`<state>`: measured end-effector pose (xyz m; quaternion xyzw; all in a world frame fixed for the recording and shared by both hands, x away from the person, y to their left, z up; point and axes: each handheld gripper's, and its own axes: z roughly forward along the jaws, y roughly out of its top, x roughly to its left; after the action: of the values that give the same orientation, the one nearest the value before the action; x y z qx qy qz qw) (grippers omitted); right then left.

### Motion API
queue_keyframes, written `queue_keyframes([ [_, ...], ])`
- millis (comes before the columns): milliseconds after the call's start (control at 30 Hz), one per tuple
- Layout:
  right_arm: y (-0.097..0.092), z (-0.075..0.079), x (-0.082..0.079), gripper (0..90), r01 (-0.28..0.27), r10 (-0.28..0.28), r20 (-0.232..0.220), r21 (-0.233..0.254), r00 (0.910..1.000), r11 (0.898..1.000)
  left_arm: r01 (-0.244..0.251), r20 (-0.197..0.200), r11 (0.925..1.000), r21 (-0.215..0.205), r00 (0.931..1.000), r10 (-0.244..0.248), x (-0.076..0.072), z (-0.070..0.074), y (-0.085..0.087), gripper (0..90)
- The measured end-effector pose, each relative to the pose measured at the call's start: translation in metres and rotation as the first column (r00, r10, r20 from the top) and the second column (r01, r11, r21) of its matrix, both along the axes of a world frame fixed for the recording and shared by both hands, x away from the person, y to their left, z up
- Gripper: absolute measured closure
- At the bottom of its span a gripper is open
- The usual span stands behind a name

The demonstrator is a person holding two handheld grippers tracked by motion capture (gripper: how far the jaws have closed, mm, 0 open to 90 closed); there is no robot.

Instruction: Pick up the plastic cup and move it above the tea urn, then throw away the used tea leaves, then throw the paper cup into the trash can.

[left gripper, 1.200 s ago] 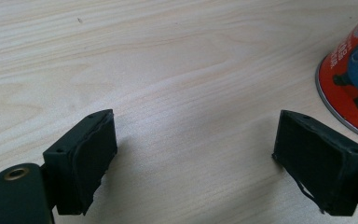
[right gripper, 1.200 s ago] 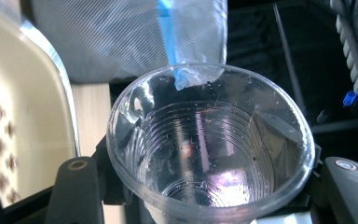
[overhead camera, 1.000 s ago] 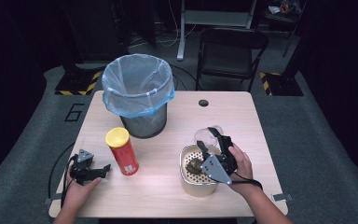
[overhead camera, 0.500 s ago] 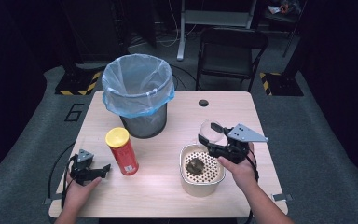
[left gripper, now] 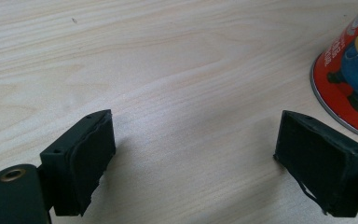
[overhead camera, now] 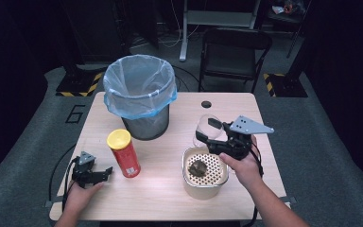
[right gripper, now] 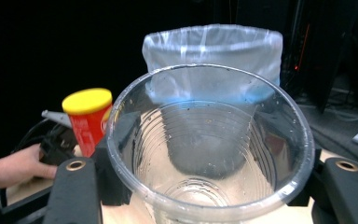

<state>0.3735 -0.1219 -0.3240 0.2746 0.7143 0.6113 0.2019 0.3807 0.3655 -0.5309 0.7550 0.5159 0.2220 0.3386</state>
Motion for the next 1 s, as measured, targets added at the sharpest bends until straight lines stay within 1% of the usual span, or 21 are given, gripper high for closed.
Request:
queue_keyframes([
  [67, 0.005, 0.014, 0.003, 34.1, 0.004, -0.004, 0.014, -0.007, 0.9999, 1.000, 0.004, 0.008, 1.0000, -0.002, 1.0000, -0.003, -0.001, 0.000, 0.000, 11.4],
  [100, 0.009, 0.022, 0.005, 34.1, 0.006, -0.006, 0.037, -0.011, 0.9993, 1.000, 0.008, 0.007, 1.0000, -0.001, 0.9999, -0.008, -0.002, 0.000, -0.001, 11.4],
  [133, 0.013, 0.029, 0.007, 34.1, 0.007, -0.007, 0.047, -0.017, 0.9989, 1.000, 0.015, 0.001, 0.9999, -0.007, 0.9999, -0.015, -0.003, 0.000, -0.001, 11.4],
  [200, 0.022, 0.043, 0.011, 34.1, 0.006, -0.004, 0.079, -0.034, 0.9969, 0.999, 0.016, 0.008, 0.9999, -0.002, 0.9998, -0.016, -0.003, 0.000, -0.001, 11.5],
  [333, 0.039, 0.066, 0.023, 33.9, -0.011, 0.015, 0.097, -0.040, 0.9951, 0.999, 0.016, 0.008, 0.9999, -0.001, 0.9998, -0.016, -0.003, 0.000, -0.001, 11.5],
  [367, 0.049, 0.077, 0.030, 33.5, -0.015, 0.019, 0.101, -0.042, 0.9947, 0.999, 0.016, 0.008, 0.9999, -0.001, 0.9998, -0.016, -0.003, 0.000, -0.001, 11.5],
  [400, 0.049, 0.077, 0.030, 33.5, -0.015, 0.019, 0.101, -0.042, 0.9947, 0.999, 0.016, 0.008, 0.9999, -0.001, 0.9998, -0.016, -0.003, 0.000, -0.001, 11.6],
  [433, 0.059, 0.086, 0.037, 33.3, -0.006, 0.011, 0.101, -0.041, 0.9949, 0.999, 0.015, 0.008, 0.9999, -0.002, 0.9999, -0.015, -0.003, 0.000, -0.001, 11.5],
  [467, 0.063, 0.091, 0.041, 33.3, -0.003, 0.006, 0.100, -0.036, 0.9949, 0.999, 0.015, 0.008, 0.9999, -0.002, 0.9999, -0.015, -0.003, 0.000, -0.001, 11.5],
  [500, 0.063, 0.091, 0.041, 33.3, -0.003, 0.006, 0.100, -0.036, 0.9949, 0.999, 0.015, 0.008, 0.9999, -0.002, 0.9999, -0.015, -0.003, 0.000, -0.001, 11.5],
  [533, 0.068, 0.095, 0.045, 33.2, -0.001, 0.004, 0.090, -0.033, 0.9959, 0.999, 0.014, 0.008, 0.9999, -0.002, 0.9999, -0.014, -0.003, 0.000, -0.001, 11.5],
  [567, 0.077, 0.102, 0.053, 32.9, 0.007, -0.004, 0.091, -0.034, 0.9958, 0.999, 0.015, 0.008, 0.9999, -0.002, 0.9999, -0.015, -0.003, 0.000, -0.001, 11.5],
  [600, 0.077, 0.102, 0.053, 32.9, 0.007, -0.004, 0.091, -0.034, 0.9958, 0.999, 0.015, 0.008, 0.9999, -0.002, 0.9999, -0.015, -0.003, 0.000, -0.001, 11.6],
  [700, 0.088, 0.108, 0.069, 32.8, 0.024, -0.020, 0.091, -0.040, 0.9956, 0.999, 0.014, 0.007, 0.9999, -0.002, 0.9999, -0.014, -0.003, 0.000, -0.001, 11.5],
  [733, 0.091, 0.108, 0.076, 32.8, 0.028, -0.025, 0.083, -0.042, 0.9963, 0.999, 0.013, 0.008, 0.9999, -0.002, 0.9999, -0.013, -0.003, 0.000, -0.001, 11.6],
  [767, 0.096, 0.108, 0.089, 32.9, 0.037, -0.036, 0.041, -0.025, 0.9985, 0.999, 0.009, 0.006, 0.9999, -0.009, 0.9999, -0.009, -0.003, -0.001, -0.002, 11.6],
  [800, 0.096, 0.108, 0.089, 32.9, 0.037, -0.036, 0.041, -0.025, 0.9985, 0.999, 0.009, 0.006, 0.9999, -0.009, 0.9999, -0.009, -0.003, -0.001, -0.002, 11.7],
  [833, 0.099, 0.107, 0.095, 33.2, 0.046, -0.046, 0.011, -0.020, 0.9989, 0.999, 0.009, 0.007, 1.0000, -0.003, 0.9999, -0.009, -0.003, 0.000, -0.002, 11.7],
  [900, 0.104, 0.104, 0.106, 33.5, 0.073, -0.073, -0.001, -0.031, 0.9973, 0.997, 0.008, 0.007, 1.0000, -0.001, 0.9999, -0.008, -0.003, 0.000, -0.002, 11.6],
  [967, 0.109, 0.102, 0.116, 33.7, 0.079, -0.079, -0.002, -0.036, 0.9969, 0.996, 0.008, 0.009, 1.0000, -0.003, 0.9999, -0.008, -0.003, 0.000, -0.002, 11.6],
  [1000, 0.116, 0.099, 0.125, 33.6, 0.094, -0.095, -0.016, -0.033, 0.9954, 0.995, 0.015, -0.005, 0.9999, 0.000, 0.9999, -0.015, -0.003, 0.001, -0.001, 11.6],
])
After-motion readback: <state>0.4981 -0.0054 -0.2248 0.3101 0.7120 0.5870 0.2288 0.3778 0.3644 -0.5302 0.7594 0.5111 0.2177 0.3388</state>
